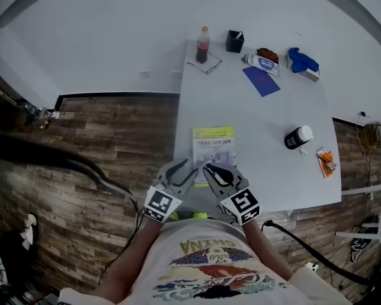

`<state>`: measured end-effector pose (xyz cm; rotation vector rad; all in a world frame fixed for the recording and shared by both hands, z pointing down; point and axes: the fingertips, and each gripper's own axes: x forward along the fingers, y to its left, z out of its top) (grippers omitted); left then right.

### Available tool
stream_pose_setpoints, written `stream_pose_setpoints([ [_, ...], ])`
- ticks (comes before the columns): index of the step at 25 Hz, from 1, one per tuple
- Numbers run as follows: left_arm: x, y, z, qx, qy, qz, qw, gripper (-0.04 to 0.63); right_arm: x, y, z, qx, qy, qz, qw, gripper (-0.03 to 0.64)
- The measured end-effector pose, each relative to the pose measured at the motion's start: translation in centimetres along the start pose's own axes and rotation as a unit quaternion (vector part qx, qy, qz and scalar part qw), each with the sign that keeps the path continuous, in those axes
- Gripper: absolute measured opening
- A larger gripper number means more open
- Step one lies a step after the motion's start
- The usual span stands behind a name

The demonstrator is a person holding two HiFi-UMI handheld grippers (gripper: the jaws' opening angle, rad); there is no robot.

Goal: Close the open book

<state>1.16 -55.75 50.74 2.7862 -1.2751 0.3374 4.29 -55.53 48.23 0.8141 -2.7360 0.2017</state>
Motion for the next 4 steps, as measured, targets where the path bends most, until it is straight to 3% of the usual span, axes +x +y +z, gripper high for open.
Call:
stream_pose_setpoints([
  [4,-0.31,0.23,-0.28,0.0,0.005,-0.001,1.0,0.158,0.36,0.22,0.12,-0.002,0.003,-0.003,1.0,0.048],
])
